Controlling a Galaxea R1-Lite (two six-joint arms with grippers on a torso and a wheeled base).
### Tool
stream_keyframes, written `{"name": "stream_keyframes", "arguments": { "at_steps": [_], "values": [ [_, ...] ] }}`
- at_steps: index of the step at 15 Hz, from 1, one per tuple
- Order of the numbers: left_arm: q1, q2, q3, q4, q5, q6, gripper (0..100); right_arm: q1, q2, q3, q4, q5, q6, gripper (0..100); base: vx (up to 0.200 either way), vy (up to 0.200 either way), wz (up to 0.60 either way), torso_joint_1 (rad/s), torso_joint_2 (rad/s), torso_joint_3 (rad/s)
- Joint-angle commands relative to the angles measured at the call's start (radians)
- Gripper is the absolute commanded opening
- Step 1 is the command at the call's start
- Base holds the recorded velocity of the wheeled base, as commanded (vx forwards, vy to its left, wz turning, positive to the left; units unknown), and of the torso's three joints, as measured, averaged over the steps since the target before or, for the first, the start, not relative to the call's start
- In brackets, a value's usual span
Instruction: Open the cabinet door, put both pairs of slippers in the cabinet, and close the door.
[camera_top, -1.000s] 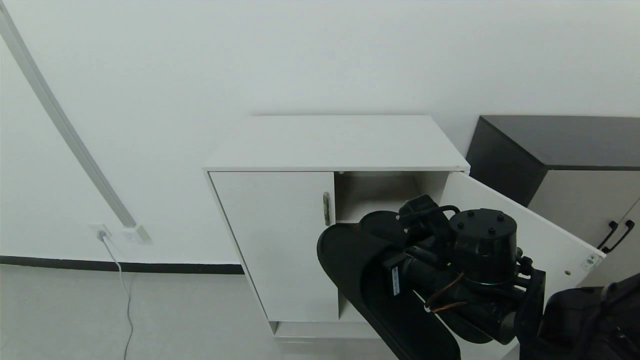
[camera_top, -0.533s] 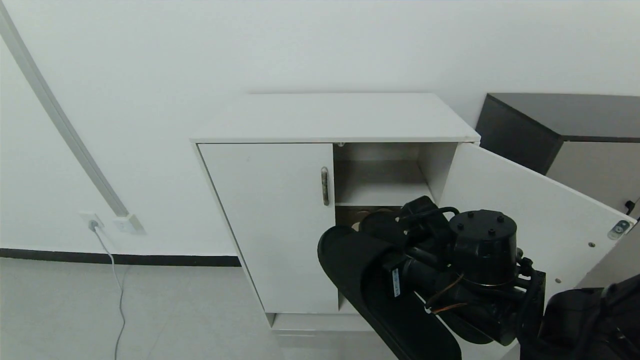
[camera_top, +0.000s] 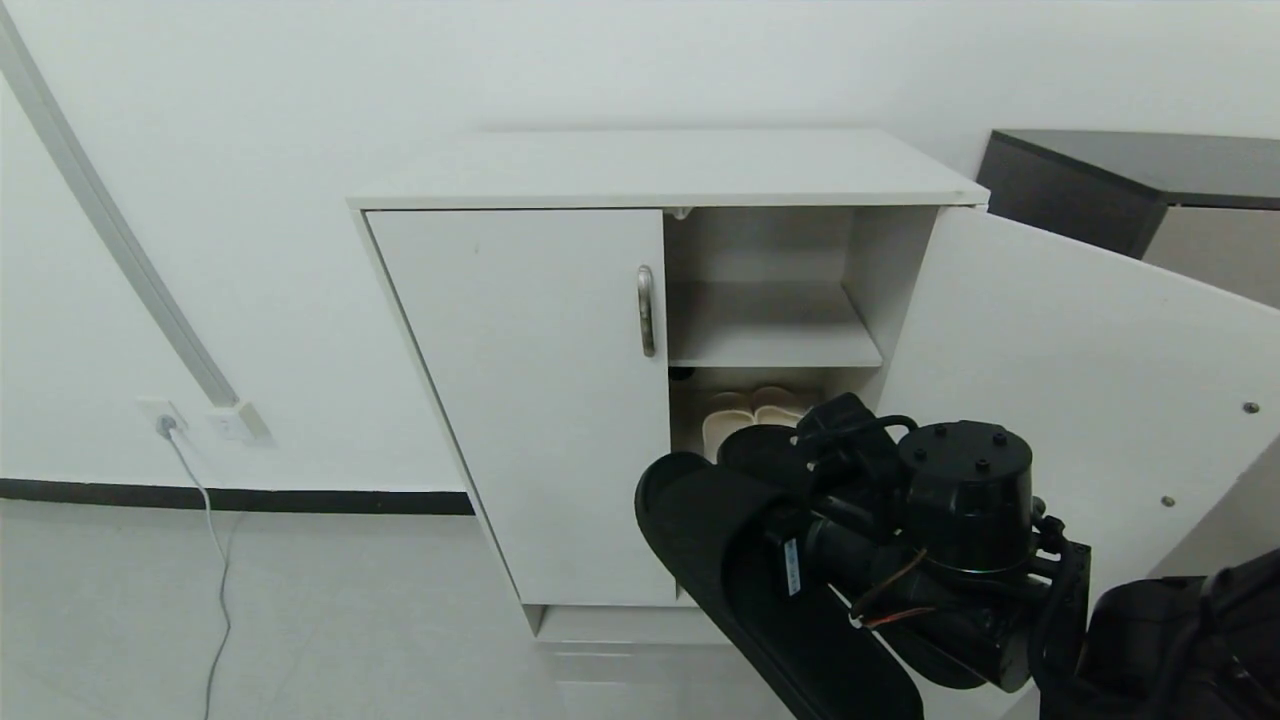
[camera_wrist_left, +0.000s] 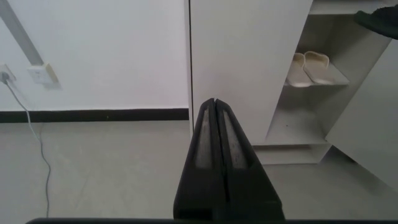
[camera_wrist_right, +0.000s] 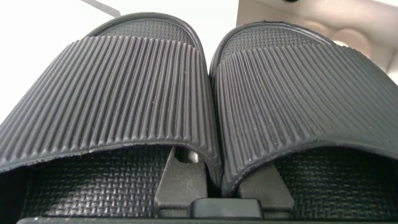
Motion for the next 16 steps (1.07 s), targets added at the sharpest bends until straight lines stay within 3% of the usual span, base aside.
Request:
{"name": "stream_keyframes", "arguments": {
  "at_steps": [1, 8, 16],
  "values": [
    [0.000, 0.001, 0.000, 0.000, 0.000, 0.000, 0, 0.000, 0.002, 0.000, 0.000, 0.000, 0.000, 0, 0.000, 0.000, 0.00, -0.100, 0.46, 0.364],
    [0.000, 0.001, 0.000, 0.000, 0.000, 0.000, 0, 0.000, 0.010, 0.000, 0.000, 0.000, 0.000, 0, 0.000, 0.000, 0.00, -0.043, 0.42, 0.373],
    [0.000, 0.001, -0.001, 0.000, 0.000, 0.000, 0, 0.000, 0.017, 0.000, -0.002, 0.000, 0.001, 0, 0.000, 0.000, 0.00, 0.000, 0.04, 0.039]
  ]
}}
